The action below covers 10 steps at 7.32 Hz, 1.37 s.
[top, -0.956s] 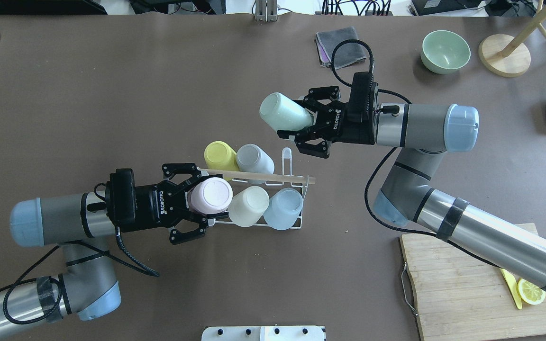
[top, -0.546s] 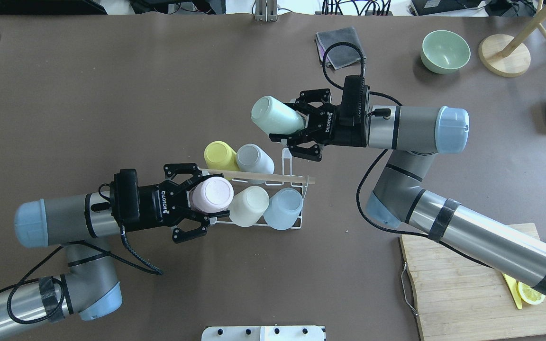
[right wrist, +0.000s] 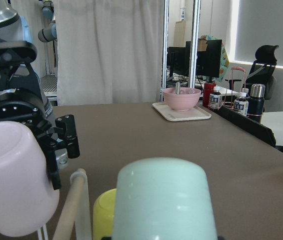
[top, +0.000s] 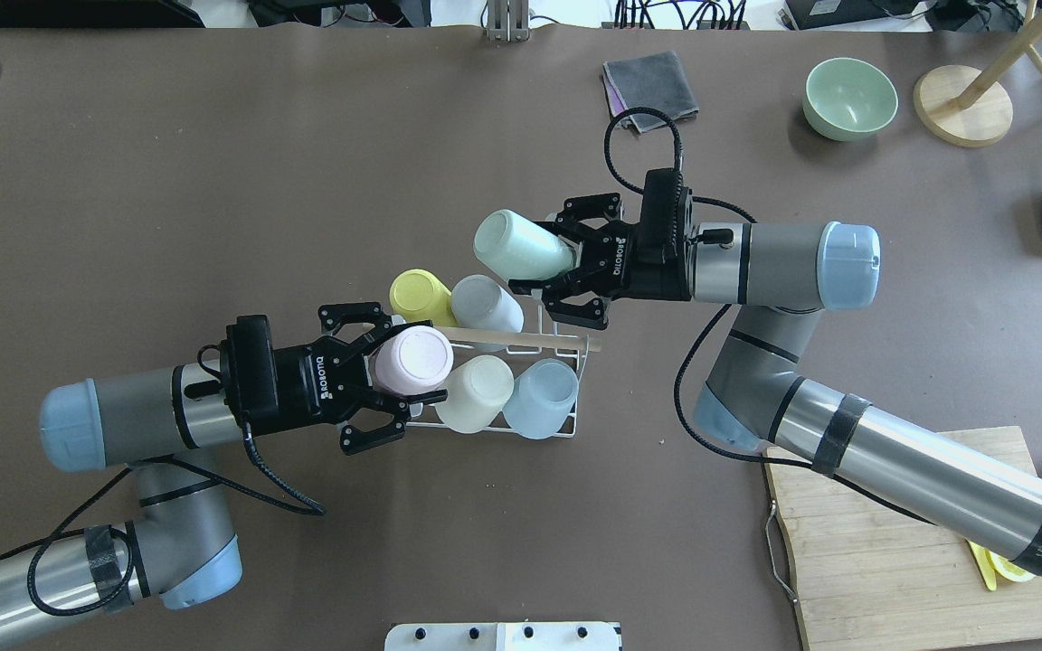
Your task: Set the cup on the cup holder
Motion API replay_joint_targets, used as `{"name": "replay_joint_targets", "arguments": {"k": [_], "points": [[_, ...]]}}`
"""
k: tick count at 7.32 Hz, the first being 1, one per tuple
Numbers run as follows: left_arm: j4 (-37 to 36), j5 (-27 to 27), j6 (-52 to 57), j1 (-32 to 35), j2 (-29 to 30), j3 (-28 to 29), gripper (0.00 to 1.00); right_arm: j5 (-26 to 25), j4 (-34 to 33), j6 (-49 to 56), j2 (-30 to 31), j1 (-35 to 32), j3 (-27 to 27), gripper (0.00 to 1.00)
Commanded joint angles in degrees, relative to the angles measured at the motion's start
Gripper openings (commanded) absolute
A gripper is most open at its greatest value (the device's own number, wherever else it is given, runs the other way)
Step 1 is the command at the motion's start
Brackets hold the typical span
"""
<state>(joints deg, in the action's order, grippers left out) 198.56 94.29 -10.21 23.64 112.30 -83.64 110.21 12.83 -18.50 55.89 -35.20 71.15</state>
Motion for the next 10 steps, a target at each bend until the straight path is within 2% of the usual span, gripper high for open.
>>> {"name": "replay_joint_targets", "arguments": {"k": [1, 2, 7, 8, 9, 10], "points": [[0.16, -0.07, 0.01, 0.00, -0.23, 0.23, 0.46, 0.35, 0.00, 0.22, 0.36, 0.57, -0.13, 0.26], [0.16, -0.07, -0.16, 0.00, -0.24, 0.23, 0.97, 0.44, 0.09, 0.22, 0.79, 0.40, 0.04, 0.26], [0.42, 0.01, -0.43, 0.09, -0.32, -0.56, 0.99, 2.81, 0.18, 0.13, 2.47, -0.48, 0.48, 0.36], [-0.10, 0.02, -0.60, 0.17, -0.85, -2.39, 0.99, 2.90, 0.18, 0.04, 2.73, -0.66, 0.65, 0.37], [-1.41, 0.19, -0.60, 0.52, -1.64, -3.88, 0.99, 2.90, 0.61, -0.31, 2.82, -0.83, 0.66, 0.42], [-3.34, 0.28, -0.52, 0.79, -3.30, -5.81, 0.99, 3.51, 0.88, -0.57, 3.17, -1.18, 0.66, 0.51]]}}
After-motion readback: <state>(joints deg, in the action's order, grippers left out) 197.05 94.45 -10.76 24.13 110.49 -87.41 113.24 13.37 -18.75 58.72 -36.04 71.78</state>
